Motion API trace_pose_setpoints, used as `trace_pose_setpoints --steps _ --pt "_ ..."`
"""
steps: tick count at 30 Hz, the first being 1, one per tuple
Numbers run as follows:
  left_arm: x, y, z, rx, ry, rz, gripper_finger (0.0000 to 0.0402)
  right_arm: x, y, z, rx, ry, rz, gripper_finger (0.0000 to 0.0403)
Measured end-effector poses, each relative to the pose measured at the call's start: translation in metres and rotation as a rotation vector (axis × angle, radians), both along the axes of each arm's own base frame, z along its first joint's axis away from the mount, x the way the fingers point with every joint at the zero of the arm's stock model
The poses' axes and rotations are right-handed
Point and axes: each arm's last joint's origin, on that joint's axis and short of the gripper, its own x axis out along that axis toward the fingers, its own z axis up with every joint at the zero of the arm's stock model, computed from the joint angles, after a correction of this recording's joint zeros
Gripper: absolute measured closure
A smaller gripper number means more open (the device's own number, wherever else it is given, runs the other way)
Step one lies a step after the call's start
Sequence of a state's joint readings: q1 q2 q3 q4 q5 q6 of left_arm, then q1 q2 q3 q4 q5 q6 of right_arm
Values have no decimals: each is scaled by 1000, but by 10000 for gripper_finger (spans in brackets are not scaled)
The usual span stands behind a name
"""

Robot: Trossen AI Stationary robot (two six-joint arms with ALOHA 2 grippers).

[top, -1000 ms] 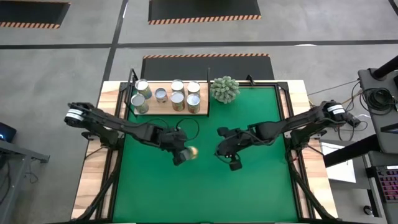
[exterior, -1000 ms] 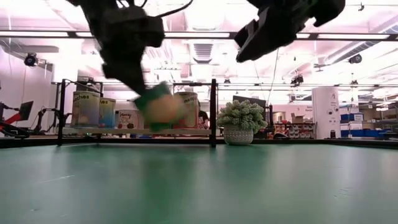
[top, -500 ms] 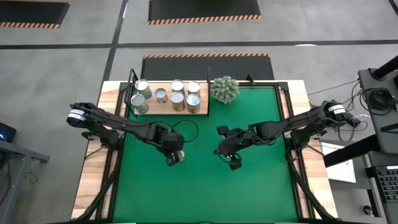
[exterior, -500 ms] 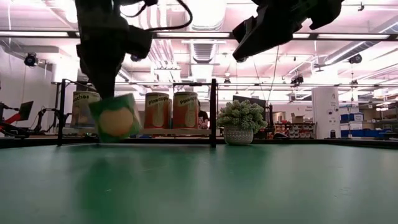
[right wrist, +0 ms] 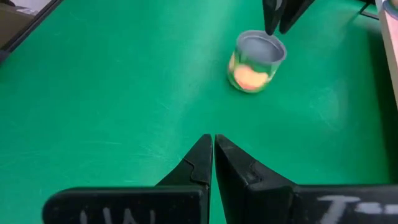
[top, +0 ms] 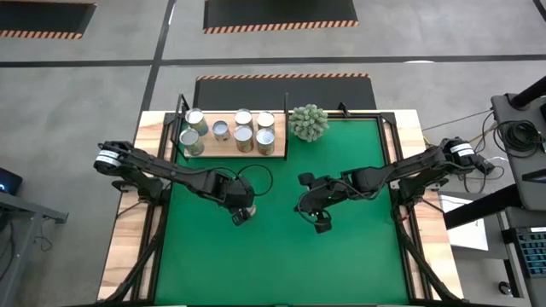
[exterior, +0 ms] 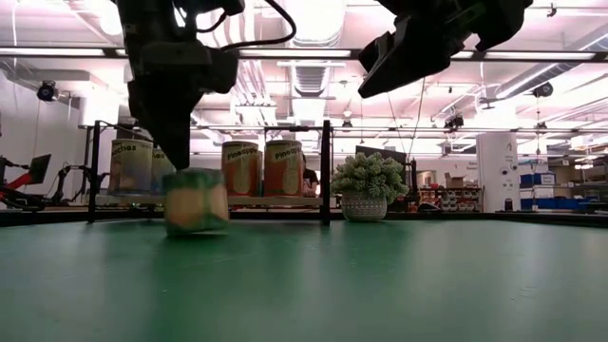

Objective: Pick and place cans onto a shelf
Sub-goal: Put the canned sliced peaches on the shelf

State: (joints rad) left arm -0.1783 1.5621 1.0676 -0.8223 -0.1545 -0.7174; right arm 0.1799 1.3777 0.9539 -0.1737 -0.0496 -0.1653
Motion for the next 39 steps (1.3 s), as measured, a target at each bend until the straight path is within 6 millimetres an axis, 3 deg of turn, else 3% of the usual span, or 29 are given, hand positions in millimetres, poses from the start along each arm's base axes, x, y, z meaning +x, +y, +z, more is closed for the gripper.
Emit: trace_pose_setpoints --steps 9,15,23,39 --pt "-14 -18 -2 101 68 -130 329 -1 0 -8 32 -14 -21 394" --pt "-12 -29 -11 154 -37 -163 347 -1 0 -12 61 -57 -36 394" --pt "0 -32 -5 164 -157 -220 361 -5 -1 -25 93 -106 -49 394" --pt "-3 -31 -11 167 -128 -226 361 -6 -1 -27 90 -105 -48 394"
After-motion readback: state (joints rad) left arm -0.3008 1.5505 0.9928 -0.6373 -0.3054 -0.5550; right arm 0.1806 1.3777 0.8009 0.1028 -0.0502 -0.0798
